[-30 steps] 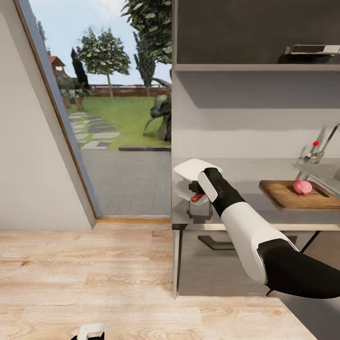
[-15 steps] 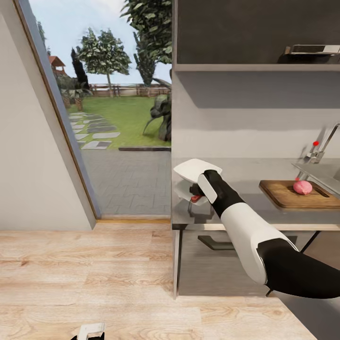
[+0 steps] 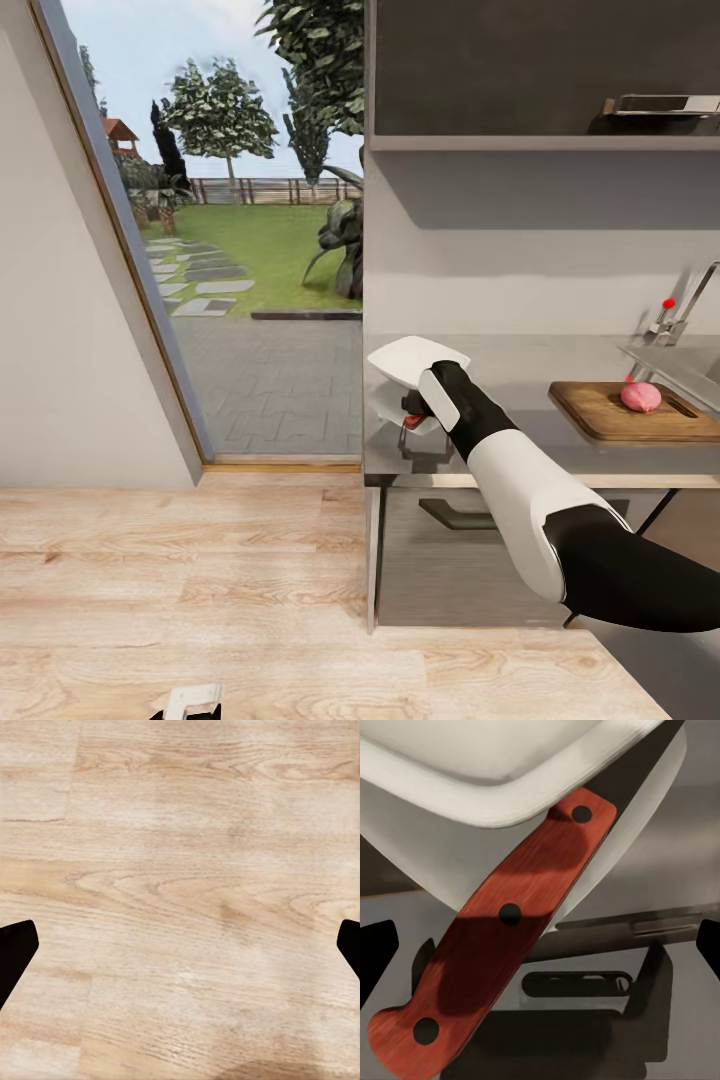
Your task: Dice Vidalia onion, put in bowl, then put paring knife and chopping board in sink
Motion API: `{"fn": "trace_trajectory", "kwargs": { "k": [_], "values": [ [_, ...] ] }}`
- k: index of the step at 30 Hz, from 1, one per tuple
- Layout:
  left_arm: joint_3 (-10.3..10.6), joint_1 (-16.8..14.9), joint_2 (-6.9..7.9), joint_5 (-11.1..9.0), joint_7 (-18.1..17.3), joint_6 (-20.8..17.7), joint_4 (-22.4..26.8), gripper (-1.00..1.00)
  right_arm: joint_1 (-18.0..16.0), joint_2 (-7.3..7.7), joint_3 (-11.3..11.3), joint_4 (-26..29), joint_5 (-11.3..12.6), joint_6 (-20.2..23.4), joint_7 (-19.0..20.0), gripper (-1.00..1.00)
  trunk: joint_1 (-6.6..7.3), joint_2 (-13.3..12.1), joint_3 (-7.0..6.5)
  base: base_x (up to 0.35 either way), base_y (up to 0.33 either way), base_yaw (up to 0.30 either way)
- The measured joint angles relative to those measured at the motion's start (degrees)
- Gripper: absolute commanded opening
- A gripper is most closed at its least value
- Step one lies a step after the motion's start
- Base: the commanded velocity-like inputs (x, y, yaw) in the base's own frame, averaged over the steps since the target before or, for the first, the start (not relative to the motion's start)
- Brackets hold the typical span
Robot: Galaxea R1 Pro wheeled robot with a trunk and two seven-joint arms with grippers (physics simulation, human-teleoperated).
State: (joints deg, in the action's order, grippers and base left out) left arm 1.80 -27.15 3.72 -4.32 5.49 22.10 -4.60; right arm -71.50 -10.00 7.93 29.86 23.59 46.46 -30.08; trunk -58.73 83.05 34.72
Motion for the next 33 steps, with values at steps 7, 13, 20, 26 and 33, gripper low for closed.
{"fn": "trace_trajectory", "kwargs": {
  "k": [7,13,20,26,33],
  "values": [
    [0.0,0.0,0.03,0.0,0.0,0.0,0.0,1.00,0.0,0.00,0.0,0.0,0.0,0.0,0.0,1.00,0.00,0.0,0.03,0.000,0.000,0.000],
    [0.0,0.0,0.04,0.0,0.0,0.0,0.0,1.00,0.0,0.00,0.0,0.0,0.0,0.0,0.0,1.00,0.00,0.0,0.19,0.000,0.000,0.000],
    [0.0,0.0,0.02,0.0,0.0,0.0,0.0,1.00,0.0,0.00,0.0,-0.1,0.0,0.0,0.1,1.00,0.00,0.0,0.50,0.000,0.000,0.000],
    [0.0,0.0,0.03,0.0,0.0,0.0,0.0,1.00,0.1,0.00,0.0,0.0,0.0,0.0,0.1,1.00,0.00,0.0,0.83,0.000,0.000,0.000],
    [0.0,0.0,0.00,0.0,0.0,0.0,0.0,1.00,0.1,0.00,0.0,0.5,0.2,-0.2,0.1,1.00,0.01,0.0,1.22,0.000,0.000,0.000]
  ]
}}
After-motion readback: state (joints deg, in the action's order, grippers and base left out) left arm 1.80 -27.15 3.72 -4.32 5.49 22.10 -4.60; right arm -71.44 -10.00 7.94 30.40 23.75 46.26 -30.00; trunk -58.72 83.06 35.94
